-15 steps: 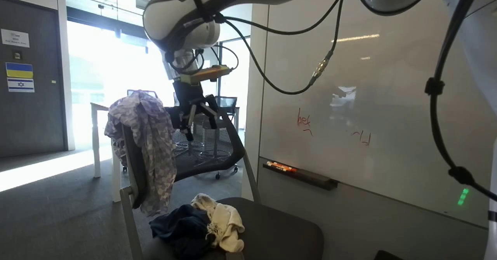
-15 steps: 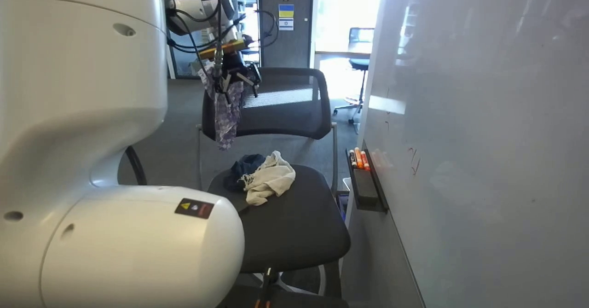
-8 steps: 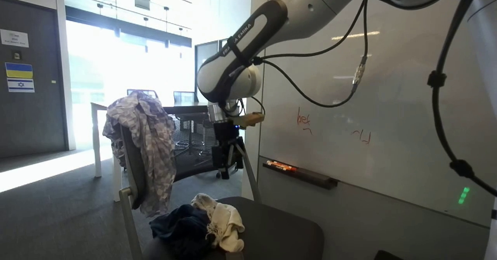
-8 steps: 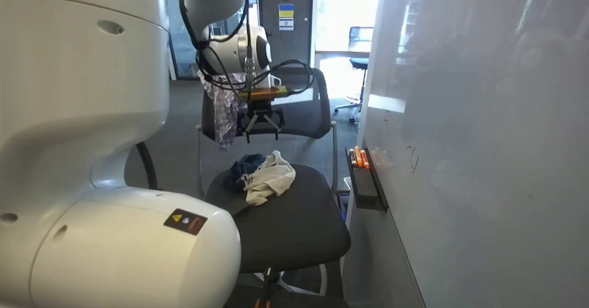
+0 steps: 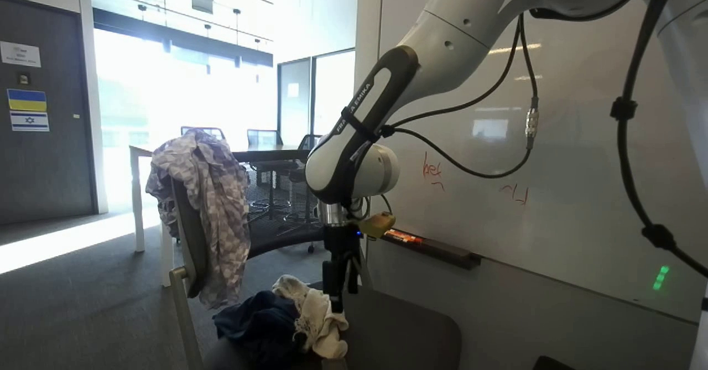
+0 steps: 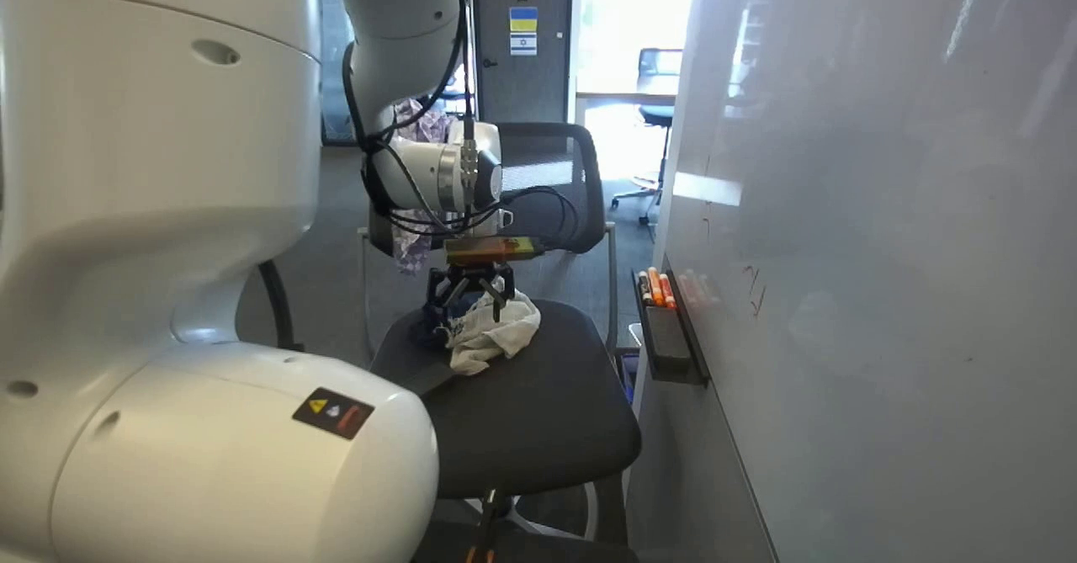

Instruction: Hang the checked cloth onto the chair

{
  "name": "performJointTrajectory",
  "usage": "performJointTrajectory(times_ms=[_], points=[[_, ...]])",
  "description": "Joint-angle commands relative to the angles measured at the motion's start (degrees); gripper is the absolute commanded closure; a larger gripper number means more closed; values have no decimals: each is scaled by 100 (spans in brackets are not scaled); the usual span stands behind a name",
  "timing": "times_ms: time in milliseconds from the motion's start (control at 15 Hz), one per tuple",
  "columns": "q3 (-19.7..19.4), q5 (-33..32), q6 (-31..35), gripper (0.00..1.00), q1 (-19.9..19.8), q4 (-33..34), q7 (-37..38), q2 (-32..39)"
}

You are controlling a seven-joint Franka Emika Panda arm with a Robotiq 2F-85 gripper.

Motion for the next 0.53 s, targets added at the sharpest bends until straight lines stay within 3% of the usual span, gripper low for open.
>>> performJointTrajectory(times_ms=[0, 467], points=[[108, 104, 407, 0, 7, 110, -305, 184], [87, 18, 320, 0, -127, 1063, -555, 1051]])
